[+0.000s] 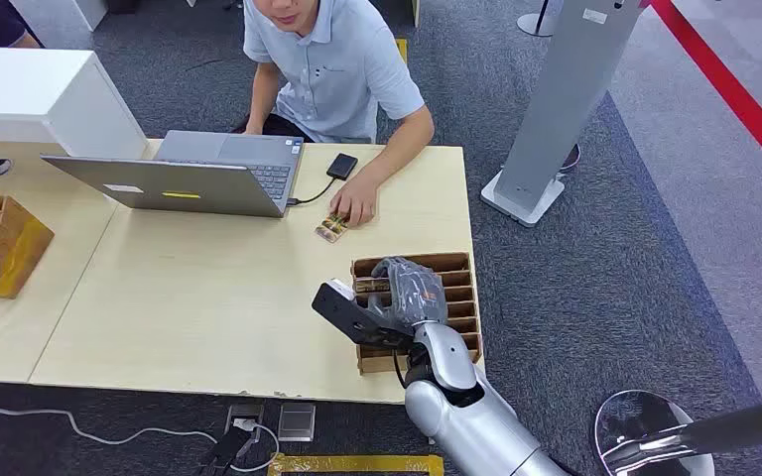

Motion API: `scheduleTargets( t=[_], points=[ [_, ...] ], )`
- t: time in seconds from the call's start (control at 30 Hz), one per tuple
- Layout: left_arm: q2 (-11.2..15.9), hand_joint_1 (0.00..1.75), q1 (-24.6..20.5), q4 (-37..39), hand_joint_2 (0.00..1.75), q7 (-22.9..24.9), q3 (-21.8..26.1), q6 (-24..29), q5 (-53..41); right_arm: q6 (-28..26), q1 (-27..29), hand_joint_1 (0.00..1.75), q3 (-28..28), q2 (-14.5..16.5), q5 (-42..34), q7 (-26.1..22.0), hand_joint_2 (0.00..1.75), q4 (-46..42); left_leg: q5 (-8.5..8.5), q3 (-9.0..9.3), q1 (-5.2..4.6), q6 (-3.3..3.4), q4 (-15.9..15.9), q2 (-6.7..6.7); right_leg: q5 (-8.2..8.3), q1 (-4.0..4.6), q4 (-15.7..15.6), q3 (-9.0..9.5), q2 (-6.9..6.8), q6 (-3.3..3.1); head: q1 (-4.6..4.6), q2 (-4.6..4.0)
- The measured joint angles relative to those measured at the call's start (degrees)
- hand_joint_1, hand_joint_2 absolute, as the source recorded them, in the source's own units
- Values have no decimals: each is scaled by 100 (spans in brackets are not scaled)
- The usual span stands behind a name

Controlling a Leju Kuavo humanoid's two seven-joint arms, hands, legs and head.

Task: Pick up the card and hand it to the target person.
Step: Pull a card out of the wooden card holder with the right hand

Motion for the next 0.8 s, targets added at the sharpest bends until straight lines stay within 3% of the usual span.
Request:
scheduleTargets(
  t=[0.3,0.8],
  points=[
    [-2,0,-5,0,175,18,2,1,-69,-16,63,81,-11,-44,48,58,175,-10,0,1,0,0,0,0,0,0,0,0,0,0,-1,1],
    [-9,0,19,0,175,-16,31,46,-49,-34,79,89,-4,-44,-11,-81,175,-14,0,0,0,0,0,0,0,0,0,1,0,0,-1,0]
  ],
)
